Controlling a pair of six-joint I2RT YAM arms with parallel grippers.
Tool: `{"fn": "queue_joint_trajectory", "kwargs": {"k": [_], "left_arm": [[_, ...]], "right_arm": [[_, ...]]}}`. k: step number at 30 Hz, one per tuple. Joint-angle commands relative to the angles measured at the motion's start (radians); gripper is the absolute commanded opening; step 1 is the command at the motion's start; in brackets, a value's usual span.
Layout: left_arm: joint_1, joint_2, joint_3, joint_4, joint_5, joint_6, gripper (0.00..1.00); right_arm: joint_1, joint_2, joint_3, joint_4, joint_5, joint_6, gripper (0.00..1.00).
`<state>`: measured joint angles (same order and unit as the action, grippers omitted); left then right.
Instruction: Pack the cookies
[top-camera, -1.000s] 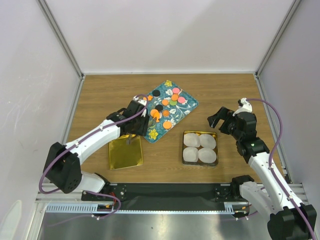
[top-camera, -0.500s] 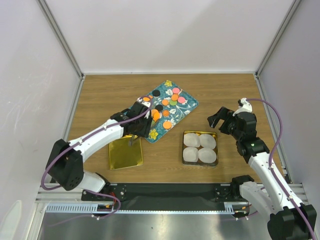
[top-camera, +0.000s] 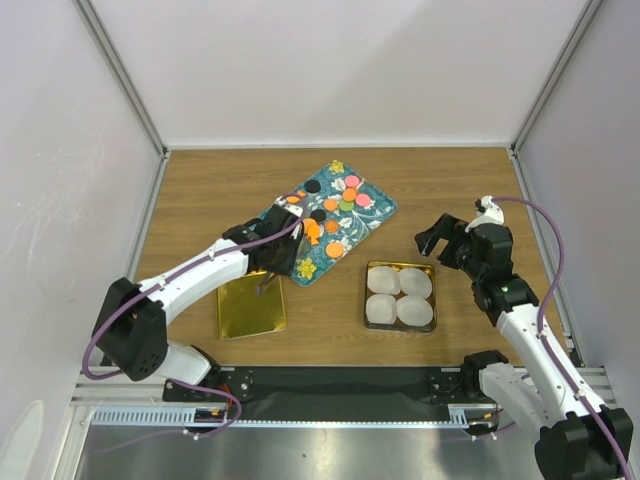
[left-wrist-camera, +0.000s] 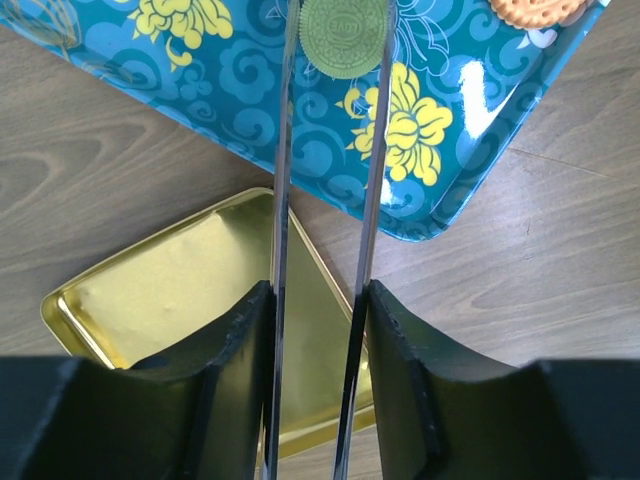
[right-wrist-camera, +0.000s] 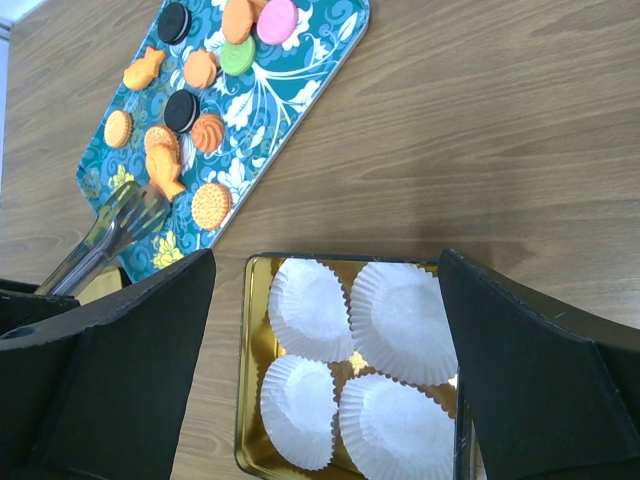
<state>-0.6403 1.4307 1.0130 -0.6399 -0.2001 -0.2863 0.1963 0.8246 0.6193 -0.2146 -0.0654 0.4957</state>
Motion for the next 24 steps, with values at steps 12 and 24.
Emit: {"fn": "queue_joint_trajectory", "kwargs": {"k": [12, 24], "left_arm": [[-0.047, -0.125, 0.130, -0.116, -0.045, 0.019, 0.36], [-0.340, 0.017, 0.337, -0.143, -0.067, -0.073, 0.38]], "right_arm": [[0.000, 0.007, -0.001, 0.026, 0.007, -0.016, 1.00], [-0.001, 0.008, -0.001, 0.021, 0.033, -0.019, 1.00]]}}
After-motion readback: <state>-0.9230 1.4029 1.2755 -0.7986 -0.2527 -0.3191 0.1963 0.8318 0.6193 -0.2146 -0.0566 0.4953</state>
